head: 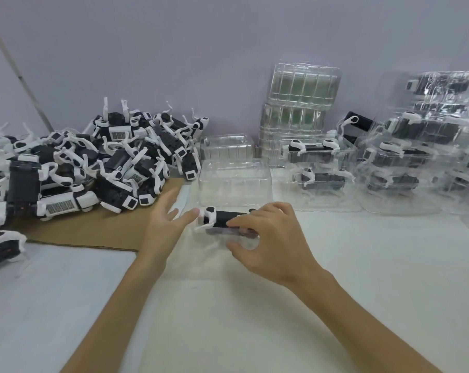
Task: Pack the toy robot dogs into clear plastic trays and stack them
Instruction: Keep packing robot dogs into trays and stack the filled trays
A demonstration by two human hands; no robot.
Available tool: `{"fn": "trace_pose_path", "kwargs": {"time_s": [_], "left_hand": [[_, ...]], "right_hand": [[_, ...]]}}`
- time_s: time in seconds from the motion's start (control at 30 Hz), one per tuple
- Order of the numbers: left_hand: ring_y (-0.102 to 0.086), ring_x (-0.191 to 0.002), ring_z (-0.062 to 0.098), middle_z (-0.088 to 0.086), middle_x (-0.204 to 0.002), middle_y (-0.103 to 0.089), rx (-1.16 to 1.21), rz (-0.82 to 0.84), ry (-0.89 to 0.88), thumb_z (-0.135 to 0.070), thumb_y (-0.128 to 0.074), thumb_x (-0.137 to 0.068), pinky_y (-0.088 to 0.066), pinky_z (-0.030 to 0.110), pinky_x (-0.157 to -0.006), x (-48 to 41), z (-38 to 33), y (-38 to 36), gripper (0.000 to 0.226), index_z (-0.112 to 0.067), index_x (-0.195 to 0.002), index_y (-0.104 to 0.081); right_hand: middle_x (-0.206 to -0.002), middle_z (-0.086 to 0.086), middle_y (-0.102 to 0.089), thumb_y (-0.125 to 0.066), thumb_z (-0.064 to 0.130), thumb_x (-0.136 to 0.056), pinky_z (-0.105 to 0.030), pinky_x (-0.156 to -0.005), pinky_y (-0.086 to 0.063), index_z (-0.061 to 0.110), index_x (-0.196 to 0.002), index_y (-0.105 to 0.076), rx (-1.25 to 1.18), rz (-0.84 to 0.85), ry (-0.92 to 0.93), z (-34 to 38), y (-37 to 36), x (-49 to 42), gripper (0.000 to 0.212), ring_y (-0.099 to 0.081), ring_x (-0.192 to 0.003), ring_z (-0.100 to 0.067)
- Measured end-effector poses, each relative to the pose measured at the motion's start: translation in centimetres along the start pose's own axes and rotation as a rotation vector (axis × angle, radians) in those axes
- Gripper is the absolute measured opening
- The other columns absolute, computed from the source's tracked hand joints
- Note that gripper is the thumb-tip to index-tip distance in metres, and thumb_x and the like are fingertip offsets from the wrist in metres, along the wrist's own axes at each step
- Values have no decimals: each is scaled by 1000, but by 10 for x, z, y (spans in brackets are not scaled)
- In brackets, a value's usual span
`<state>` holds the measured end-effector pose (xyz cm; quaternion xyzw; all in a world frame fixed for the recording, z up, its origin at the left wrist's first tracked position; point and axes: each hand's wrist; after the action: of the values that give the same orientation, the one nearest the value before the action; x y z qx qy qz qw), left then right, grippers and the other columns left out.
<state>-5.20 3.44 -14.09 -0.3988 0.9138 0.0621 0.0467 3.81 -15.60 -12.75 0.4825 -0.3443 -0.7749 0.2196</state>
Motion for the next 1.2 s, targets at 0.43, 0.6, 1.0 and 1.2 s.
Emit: {"fn": "trace_pose_path", "kwargs": {"time_s": [0.43,0.6,1.0,1.2], "left_hand": [[-66,-102,27,-10,-115,-64,-81,68,29,-16,-68,-91,-59,51,-85,6,0,-3,27,-38,-106,-70],[-68,-90,10,-9,-115,-63,-112,138,-16,-23,-71,-90,-55,23,-63,12,-4,-9,22,-37,-107,-69],[-68,-111,14,-11,-126,-68,60,446,80,-2,-46,-99,-55,35,-86,16,2,-25,52,-38,-135,-54],[-73,-98,18,-9,-126,-65,2,361,70,-2,-53,-97,-54,36,-86,16,5,-26,45,-33,-130,-57]], "right_hand": [[-113,22,-64,-37,64,-93,-27,-101,-30,37,-128,-61,15,328,-11,-7,10,-6,50,-51,-109,2],[-111,18,-66,-30,64,-94,-31,-96,-38,42,-129,-59,24,289,-93,-8,14,-7,51,-56,-104,-2],[-162,-1,-29,-40,42,-102,-44,-119,-15,29,-147,-42,158,351,-95,11,22,-3,47,-27,-146,-20],[-165,0,-18,-34,28,-104,-43,-116,-19,23,-152,-34,219,419,-243,-25,37,16,48,-16,-150,-17]]}}
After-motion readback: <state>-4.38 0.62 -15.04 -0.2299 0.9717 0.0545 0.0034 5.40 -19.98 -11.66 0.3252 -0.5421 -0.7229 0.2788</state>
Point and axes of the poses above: each hand's wrist, its own x-axis away from the middle knuckle, its own y-axis out of the back of the hand, z = x × y
